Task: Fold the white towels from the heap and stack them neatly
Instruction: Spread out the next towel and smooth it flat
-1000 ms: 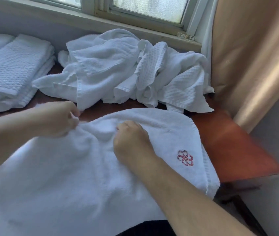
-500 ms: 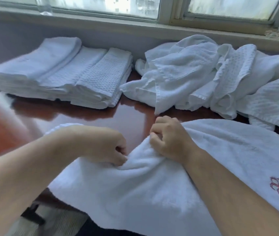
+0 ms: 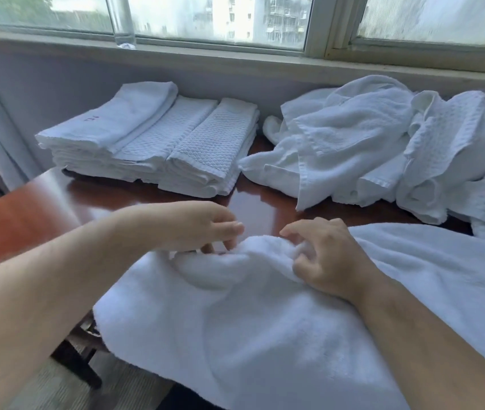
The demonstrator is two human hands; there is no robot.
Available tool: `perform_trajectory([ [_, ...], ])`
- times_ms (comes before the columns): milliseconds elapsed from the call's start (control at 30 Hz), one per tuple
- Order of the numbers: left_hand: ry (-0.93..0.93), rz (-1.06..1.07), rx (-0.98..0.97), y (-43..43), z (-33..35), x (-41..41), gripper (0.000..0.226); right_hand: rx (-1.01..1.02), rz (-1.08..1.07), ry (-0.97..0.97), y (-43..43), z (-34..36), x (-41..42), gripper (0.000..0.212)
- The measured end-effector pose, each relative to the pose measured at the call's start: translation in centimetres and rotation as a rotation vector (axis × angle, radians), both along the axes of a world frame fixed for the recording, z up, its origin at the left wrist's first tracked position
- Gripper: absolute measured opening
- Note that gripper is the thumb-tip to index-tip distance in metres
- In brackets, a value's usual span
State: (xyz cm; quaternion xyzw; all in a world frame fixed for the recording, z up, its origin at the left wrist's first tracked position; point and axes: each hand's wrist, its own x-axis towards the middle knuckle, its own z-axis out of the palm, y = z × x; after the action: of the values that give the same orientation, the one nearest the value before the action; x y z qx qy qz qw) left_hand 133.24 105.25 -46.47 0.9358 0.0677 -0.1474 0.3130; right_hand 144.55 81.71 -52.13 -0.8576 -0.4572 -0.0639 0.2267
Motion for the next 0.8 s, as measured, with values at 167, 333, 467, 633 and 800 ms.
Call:
perform_trajectory([
  [167,0.217,-0.188,0.156,-0.3,0.4,0.0,0.025,0.167,-0.061,-0.306,0.7,-0.2,0.4,0.017],
  [333,-0.038,-0.097,-0.473,0.4,0.1,0.5,0.009,0.382,-0.194,-0.455,0.4,0.0,1.2,0.029],
  [467,0.148,-0.074,-0.575,2.6,1.3,0.7,0.016,0.341,-0.217,-0.493,0.7,-0.1,1.0,0.034],
  [633,0.171,-0.058,0.521,4.5,2.6,1.7,0.032,0.31,-0.063,-0.446,1.1,-0.4,1.0,0.037],
  [800,-0.101,-0.036,0.794,5.5,1.6,1.3,0.013,0.115,-0.146,-0.352,1.5,-0.4,1.1,0.048],
])
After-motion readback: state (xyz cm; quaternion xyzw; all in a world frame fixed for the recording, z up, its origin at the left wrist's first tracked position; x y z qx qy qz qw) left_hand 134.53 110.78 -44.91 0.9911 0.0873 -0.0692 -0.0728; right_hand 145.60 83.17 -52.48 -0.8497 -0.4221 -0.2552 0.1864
